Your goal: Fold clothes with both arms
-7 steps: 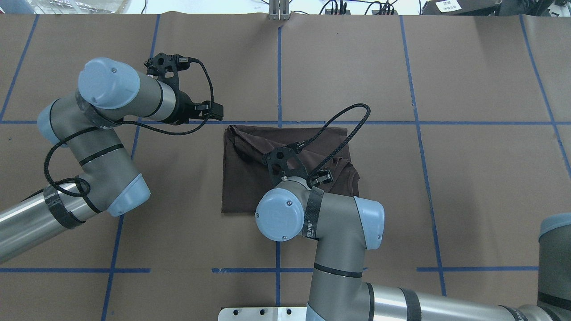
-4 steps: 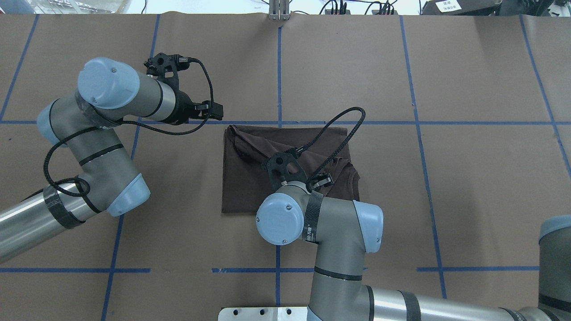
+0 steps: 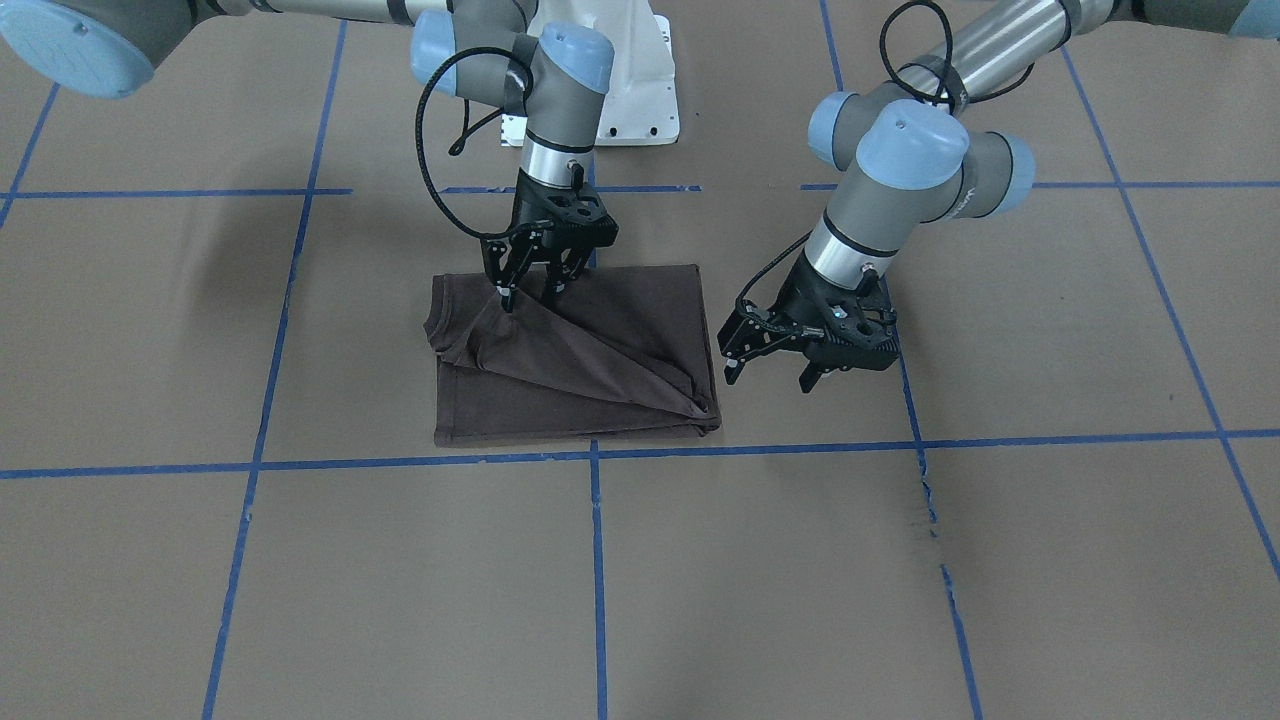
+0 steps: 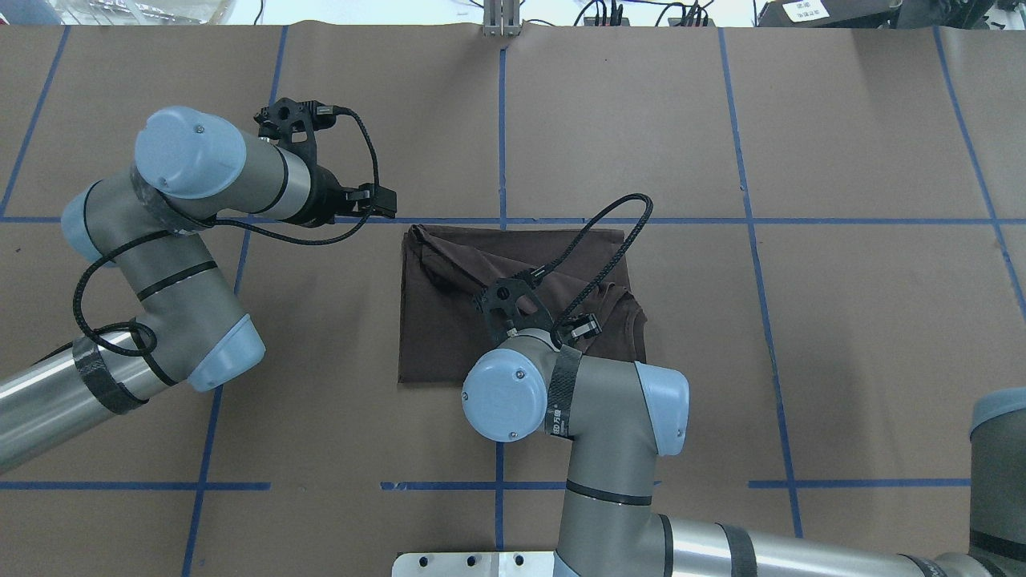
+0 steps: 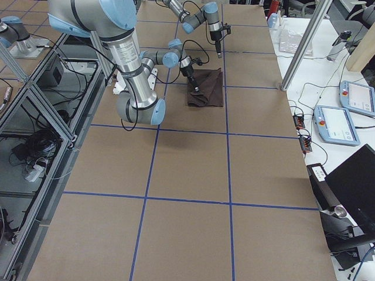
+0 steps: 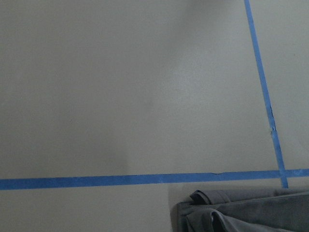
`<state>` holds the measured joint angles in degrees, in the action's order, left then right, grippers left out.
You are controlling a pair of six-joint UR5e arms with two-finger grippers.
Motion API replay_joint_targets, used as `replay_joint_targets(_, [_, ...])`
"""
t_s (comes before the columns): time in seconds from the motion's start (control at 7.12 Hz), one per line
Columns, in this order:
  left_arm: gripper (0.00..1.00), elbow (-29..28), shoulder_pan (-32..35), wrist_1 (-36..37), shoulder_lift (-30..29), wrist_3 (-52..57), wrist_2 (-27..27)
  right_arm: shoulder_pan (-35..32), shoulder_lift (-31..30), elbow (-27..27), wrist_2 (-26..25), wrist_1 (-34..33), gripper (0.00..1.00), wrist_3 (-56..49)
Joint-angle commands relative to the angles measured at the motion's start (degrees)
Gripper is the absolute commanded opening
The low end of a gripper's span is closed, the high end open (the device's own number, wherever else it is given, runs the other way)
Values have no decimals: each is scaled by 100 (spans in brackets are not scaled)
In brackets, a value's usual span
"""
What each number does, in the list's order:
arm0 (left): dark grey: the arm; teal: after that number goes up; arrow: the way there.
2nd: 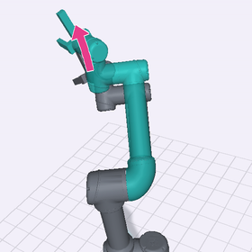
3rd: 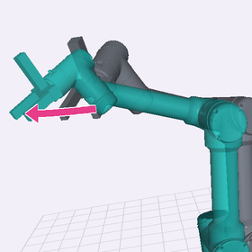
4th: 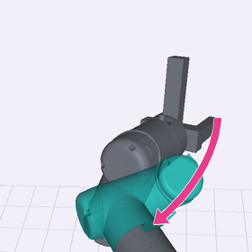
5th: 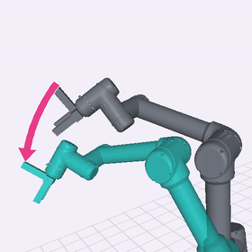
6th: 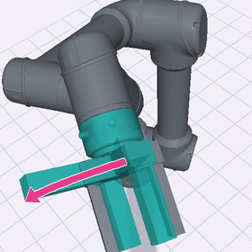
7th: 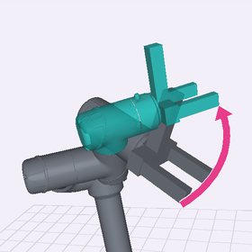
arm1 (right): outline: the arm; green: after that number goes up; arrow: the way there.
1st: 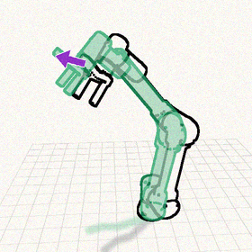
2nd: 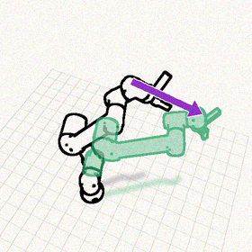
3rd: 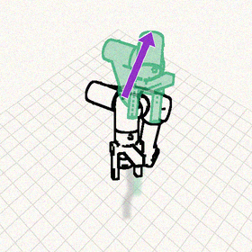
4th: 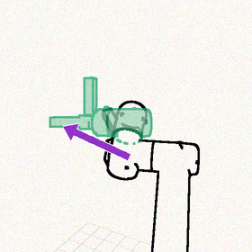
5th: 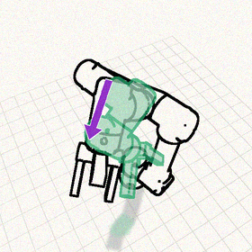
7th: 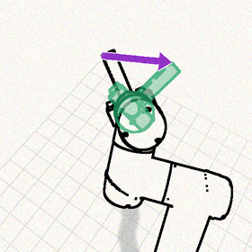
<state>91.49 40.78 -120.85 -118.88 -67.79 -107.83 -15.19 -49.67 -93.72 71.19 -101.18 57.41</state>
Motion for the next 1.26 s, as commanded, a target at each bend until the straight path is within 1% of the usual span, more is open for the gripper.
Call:
replay_joint_targets(0.0, [100,44,0,0,14,-33,8,-150,-25,12,-44,-209,0,-1])
replay_joint_targets(0.28, [100,88,-9,8,14,-42,8,-518,18,38,-18,-183,0,-19])
replay_joint_targets(0.56, [100,88,0,8,23,-50,8,-984,54,91,0,-157,0,-299])
replay_joint_targets(0.7, [100,97,0,8,49,-59,-1,-1143,150,317,0,-61,0,-361])
replay_joint_targets(0.84, [100,97,0,0,49,-59,-1,-1205,185,885,-9,645,8,-353])
replay_joint_targets(0.98, [100,97,0,0,58,-59,-1,-1223,255,1587,-26,1618,99,-318])
replay_joint_targets(1.12, [100,140,-9,0,145,-59,-1,-1319,369,1759,17,1949,100,-379])
